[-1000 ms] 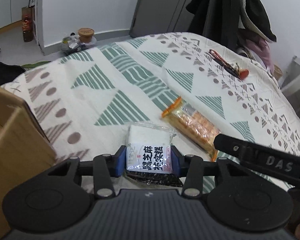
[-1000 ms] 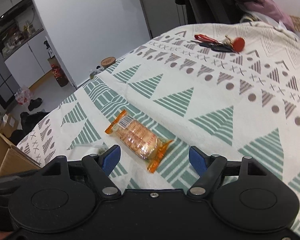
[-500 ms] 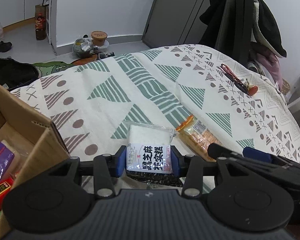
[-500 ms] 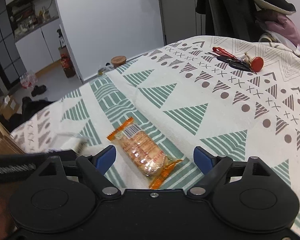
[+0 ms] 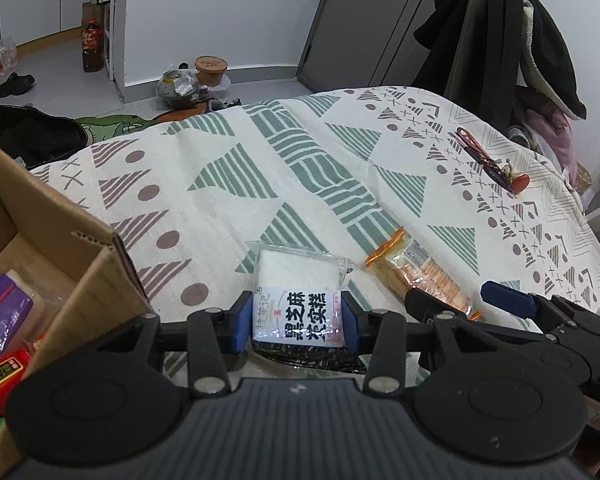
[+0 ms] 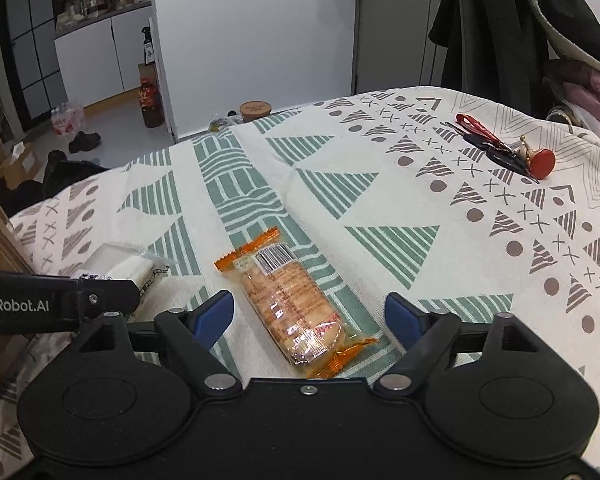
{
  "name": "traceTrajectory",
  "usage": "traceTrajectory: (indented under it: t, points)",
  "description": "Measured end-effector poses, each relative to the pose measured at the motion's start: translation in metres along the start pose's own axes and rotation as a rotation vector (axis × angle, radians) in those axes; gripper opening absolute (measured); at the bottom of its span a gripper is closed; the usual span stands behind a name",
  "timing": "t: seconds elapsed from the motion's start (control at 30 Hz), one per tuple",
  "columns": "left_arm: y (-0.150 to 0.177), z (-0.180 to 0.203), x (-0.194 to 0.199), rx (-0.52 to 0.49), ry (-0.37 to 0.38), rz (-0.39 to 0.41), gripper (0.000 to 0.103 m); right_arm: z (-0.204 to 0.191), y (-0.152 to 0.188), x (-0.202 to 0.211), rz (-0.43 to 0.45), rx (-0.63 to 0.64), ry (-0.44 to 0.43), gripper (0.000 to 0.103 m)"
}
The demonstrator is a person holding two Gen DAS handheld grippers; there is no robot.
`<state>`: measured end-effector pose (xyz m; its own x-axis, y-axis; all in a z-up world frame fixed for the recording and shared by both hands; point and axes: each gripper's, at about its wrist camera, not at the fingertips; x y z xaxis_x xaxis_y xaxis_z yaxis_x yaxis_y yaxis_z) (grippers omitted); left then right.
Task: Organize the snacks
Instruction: 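Grasp the black-white packet with the left gripper while the right grasps the orange cracker pack, then carry both packs over the box and open both grippers to drop them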
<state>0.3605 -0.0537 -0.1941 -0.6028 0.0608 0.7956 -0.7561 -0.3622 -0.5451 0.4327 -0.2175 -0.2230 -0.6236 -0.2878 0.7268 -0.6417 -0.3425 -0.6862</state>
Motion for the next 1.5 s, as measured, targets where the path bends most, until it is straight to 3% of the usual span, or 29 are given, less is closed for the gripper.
traceTrajectory:
  t: [0.03,0.1,0.27,0.6,0.83,1.1,1.5]
  points:
    - [0.001,0.0,0.0,0.0,0.0,-0.002,0.044,0.0,0.001,-0.002,-0.011,-0.004,0.0,0.07]
    - [0.002,0.0,-0.001,-0.001,0.001,-0.009,0.044,0.0,0.003,-0.009,-0.054,-0.012,-0.016,0.046]
    - [0.007,0.002,0.005,0.003,0.01,-0.018,0.044,-0.005,0.008,-0.001,-0.059,-0.004,-0.006,0.033]
    - [0.018,0.01,0.057,-0.006,0.066,0.024,0.044,-0.008,0.014,0.057,-0.007,-0.149,-0.029,0.033]
    - [0.014,-0.004,0.102,0.029,0.113,0.048,0.044,-0.028,0.015,0.099,0.039,-0.175,-0.026,0.033]
    - [0.012,-0.024,0.153,0.013,0.11,0.108,0.044,-0.053,0.025,0.143,0.086,-0.23,-0.044,0.033]
    - [0.011,-0.084,0.209,0.087,0.051,0.154,0.044,-0.098,0.02,0.17,0.143,-0.184,-0.092,0.033]
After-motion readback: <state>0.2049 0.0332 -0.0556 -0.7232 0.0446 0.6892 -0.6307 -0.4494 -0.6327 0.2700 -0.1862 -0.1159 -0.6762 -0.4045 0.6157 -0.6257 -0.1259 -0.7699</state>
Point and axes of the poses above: each gripper's, at about its wrist camera, not at the fingertips, and x roughly against the way its jaws point, z to its right, y to its underside, and after that the axes turned 5 degrees about -z, right-handed
